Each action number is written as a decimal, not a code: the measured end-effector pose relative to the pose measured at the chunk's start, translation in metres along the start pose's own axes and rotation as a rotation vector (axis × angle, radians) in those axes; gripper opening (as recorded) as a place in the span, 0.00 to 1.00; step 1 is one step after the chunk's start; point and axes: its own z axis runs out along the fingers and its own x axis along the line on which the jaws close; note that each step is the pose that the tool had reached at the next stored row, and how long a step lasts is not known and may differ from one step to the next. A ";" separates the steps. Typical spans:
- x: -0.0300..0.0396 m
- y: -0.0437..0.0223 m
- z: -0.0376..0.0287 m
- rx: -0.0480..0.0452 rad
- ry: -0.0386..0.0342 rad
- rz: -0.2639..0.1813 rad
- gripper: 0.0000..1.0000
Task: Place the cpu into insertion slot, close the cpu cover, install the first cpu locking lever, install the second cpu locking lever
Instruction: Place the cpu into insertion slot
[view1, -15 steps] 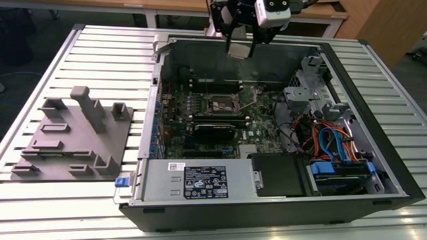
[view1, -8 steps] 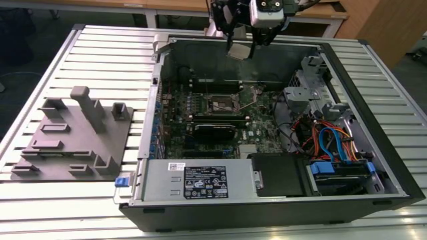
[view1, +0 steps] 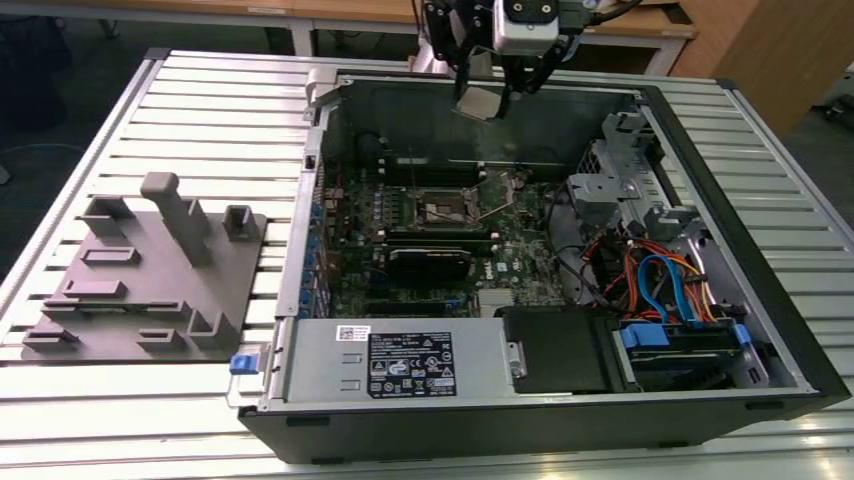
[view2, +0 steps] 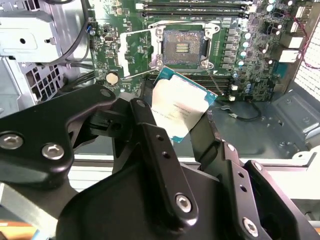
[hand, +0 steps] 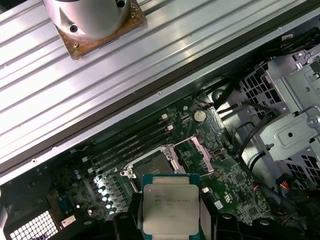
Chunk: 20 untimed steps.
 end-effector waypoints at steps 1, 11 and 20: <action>0.0000 0.0000 0.0000 0.0000 0.0000 0.000 0.54; 0.0000 0.0000 0.0000 0.0000 -0.0001 0.001 0.54; 0.0000 0.0000 0.0001 -0.0012 -0.0061 0.069 0.54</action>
